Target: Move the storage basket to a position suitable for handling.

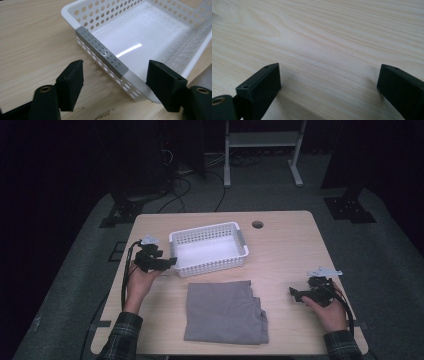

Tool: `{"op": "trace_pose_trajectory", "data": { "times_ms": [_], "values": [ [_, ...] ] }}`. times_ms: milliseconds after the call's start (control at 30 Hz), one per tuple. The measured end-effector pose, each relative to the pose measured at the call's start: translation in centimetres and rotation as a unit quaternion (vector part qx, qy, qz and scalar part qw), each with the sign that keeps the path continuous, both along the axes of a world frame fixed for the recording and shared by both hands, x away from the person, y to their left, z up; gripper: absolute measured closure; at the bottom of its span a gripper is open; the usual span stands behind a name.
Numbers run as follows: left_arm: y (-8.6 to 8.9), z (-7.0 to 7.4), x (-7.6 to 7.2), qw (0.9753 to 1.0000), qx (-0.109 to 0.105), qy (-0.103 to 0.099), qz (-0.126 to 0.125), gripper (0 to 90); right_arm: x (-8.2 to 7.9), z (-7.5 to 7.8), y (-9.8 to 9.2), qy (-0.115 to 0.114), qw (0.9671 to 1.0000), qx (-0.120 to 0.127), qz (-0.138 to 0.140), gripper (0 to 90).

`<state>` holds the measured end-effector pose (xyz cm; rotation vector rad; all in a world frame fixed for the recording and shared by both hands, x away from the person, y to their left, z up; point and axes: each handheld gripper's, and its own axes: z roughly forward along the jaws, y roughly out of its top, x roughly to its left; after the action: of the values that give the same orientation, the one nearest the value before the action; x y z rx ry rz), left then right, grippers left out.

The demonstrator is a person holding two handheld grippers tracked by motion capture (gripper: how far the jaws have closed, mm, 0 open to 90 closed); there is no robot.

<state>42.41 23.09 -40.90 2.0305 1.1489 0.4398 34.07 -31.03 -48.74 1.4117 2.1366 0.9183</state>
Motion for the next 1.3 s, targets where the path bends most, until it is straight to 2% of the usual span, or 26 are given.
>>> {"op": "trace_pose_trajectory", "data": {
  "times_ms": [100,200,333,433,633,767,900,1100,1300],
  "values": [
    [-0.3,-0.1,0.5,0.9999,-0.001,0.010,0.003,33.5,0.0,0.0,0.0,0.000,1.0000,0.000,0.000,4.2],
    [-0.5,-0.3,0.8,0.9999,-0.001,0.010,0.004,38.6,0.0,0.0,0.0,0.000,1.0000,0.000,0.000,4.2],
    [-0.7,-0.7,1.1,0.9996,-0.016,0.020,0.009,44.1,0.0,0.0,0.0,0.000,1.0000,0.000,0.000,4.2],
    [-1.1,-1.0,1.4,0.9996,-0.013,0.023,0.011,47.5,0.0,0.0,0.0,0.000,1.0000,0.000,0.000,4.2],
    [-1.2,-1.2,1.9,0.9995,-0.011,0.019,0.024,50.4,0.0,0.0,0.0,0.000,1.0000,0.000,0.000,4.2],
    [-1.7,-1.1,2.6,0.9994,0.002,0.017,0.029,53.2,0.0,0.0,0.0,0.000,1.0000,0.000,0.000,4.2],
    [-2.1,-1.2,3.2,0.9993,-0.003,0.009,0.036,56.7,0.0,0.0,0.0,0.000,1.0000,0.000,0.000,4.2],
    [-3.1,-1.0,4.2,0.9994,0.006,0.008,0.033,61.6,0.0,0.0,0.0,0.000,1.0000,0.000,0.000,4.2],
    [-3.9,-0.9,4.5,0.9995,0.004,0.002,0.030,66.6,0.0,0.0,0.0,0.000,1.0000,0.000,0.000,4.2]
  ]
}}
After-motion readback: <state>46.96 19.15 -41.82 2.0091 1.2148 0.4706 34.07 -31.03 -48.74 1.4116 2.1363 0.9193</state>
